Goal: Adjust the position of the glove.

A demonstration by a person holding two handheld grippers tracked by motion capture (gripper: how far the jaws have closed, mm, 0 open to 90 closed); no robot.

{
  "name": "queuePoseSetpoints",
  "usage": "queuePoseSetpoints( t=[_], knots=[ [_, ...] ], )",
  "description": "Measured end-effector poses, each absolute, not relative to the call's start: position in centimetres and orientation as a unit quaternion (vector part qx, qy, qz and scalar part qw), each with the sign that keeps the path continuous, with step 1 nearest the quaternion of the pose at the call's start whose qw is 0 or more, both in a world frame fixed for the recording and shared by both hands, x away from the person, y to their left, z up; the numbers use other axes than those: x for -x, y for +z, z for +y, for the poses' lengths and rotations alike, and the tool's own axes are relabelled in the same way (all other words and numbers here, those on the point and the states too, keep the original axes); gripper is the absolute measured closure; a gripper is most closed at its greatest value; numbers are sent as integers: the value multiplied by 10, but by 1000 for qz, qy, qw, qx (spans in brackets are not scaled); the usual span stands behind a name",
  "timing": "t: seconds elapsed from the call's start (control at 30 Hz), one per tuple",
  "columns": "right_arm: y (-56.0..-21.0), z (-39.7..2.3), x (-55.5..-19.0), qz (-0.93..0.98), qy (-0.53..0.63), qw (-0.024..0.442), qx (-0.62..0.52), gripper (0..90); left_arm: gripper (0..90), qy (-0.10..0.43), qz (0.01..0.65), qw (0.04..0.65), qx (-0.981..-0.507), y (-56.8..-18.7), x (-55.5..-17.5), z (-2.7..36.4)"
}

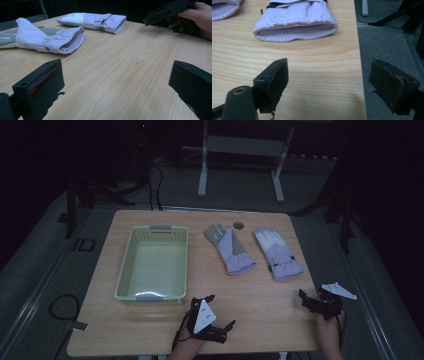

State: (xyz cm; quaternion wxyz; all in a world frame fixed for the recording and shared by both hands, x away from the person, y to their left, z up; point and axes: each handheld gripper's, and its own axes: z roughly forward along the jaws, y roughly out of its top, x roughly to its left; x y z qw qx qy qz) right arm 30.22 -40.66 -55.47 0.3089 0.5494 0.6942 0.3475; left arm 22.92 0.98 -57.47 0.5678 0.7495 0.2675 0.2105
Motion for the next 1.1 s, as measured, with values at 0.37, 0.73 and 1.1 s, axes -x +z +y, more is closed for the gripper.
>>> queuePoseSetpoints(
  t=[0.37, 0.73, 1.1],
  knots=[
    [-556, -404, -302, 708, 346, 268, -555, 138, 1, 214, 266, 566, -751, -575, -229, 9],
    [-543, -385, -313, 742, 310, 257, -536, 138, 2, 210, 260, 567, -753, -575, -228, 8],
    [-504, -371, -332, 736, 344, 258, -524, 135, 1, 210, 261, 567, -753, -575, -228, 8]
  ],
)
